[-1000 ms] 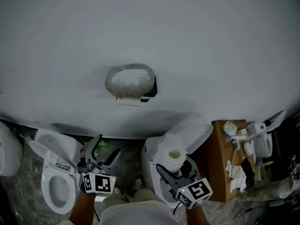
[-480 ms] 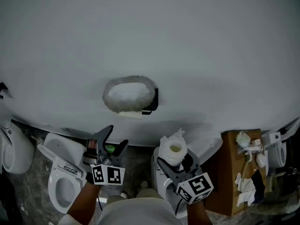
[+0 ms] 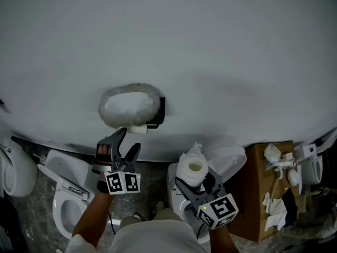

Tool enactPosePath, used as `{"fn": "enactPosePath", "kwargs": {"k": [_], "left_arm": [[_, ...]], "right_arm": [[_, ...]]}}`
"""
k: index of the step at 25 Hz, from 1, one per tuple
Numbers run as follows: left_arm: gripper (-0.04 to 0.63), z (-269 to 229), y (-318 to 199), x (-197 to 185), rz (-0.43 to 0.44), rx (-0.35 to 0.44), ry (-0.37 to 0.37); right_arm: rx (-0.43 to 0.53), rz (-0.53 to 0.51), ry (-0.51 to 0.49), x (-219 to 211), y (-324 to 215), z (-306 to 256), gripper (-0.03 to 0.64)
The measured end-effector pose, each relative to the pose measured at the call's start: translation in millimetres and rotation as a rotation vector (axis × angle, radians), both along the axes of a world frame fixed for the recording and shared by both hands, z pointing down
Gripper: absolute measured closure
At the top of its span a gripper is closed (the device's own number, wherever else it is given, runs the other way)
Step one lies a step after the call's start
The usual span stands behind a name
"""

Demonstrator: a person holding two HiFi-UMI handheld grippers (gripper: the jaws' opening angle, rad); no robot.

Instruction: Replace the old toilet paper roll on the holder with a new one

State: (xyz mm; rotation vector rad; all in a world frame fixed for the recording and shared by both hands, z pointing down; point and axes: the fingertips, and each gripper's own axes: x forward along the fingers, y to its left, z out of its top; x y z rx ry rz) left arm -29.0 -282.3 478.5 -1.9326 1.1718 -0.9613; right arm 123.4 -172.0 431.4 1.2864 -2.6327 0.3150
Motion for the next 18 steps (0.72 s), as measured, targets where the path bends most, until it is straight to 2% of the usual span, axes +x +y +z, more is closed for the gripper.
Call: {"fn": "enactPosePath", "kwargs": {"k": [5, 18], "left_arm": [[0.244, 9, -18, 3, -0.015, -0.003, -0.068], [0.276, 14, -41, 14, -0.021, 0.002, -0.172]], "right_arm": [[-0.009, -0.004, -0.001, 8, 0, 5, 0.281], [-0.016, 0.001, -0.038, 20, -2, 13, 0.281]]}}
